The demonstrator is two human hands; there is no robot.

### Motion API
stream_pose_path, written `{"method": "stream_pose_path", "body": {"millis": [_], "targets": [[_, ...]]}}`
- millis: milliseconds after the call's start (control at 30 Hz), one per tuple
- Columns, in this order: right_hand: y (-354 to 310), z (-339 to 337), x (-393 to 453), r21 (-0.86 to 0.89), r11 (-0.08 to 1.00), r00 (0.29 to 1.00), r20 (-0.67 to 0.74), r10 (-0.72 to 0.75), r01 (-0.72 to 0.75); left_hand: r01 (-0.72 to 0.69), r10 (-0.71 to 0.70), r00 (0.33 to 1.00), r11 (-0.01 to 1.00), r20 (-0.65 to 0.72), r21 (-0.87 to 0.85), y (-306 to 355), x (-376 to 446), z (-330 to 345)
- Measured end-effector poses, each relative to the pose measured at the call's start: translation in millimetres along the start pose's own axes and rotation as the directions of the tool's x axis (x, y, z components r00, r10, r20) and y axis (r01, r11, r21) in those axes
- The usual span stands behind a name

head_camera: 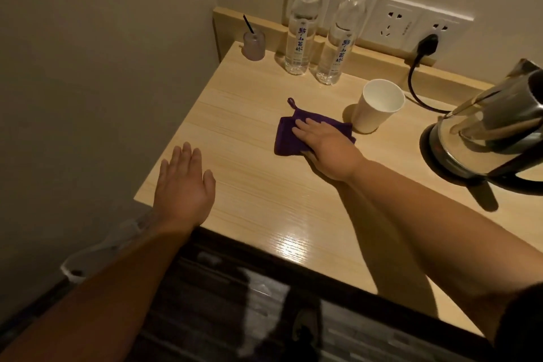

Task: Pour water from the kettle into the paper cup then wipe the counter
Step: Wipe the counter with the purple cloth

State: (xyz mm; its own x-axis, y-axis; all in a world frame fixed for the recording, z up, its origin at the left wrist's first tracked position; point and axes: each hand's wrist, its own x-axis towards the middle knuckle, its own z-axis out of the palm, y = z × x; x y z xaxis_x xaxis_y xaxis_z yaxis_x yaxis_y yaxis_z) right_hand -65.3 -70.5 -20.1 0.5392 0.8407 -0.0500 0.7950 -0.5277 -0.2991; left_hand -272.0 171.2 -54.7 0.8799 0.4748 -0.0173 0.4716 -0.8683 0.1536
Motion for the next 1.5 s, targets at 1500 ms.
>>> {"method": "stream_pose_path", "body": {"millis": [1500], "targets": [[15.7,-2.1,-195.8,0.028,0.988,0.987,-0.035,0.156,-0.155,-0.002,0.001,1.000,1.000,0.022,0.030,5.2,0.8,-9.2]]}}
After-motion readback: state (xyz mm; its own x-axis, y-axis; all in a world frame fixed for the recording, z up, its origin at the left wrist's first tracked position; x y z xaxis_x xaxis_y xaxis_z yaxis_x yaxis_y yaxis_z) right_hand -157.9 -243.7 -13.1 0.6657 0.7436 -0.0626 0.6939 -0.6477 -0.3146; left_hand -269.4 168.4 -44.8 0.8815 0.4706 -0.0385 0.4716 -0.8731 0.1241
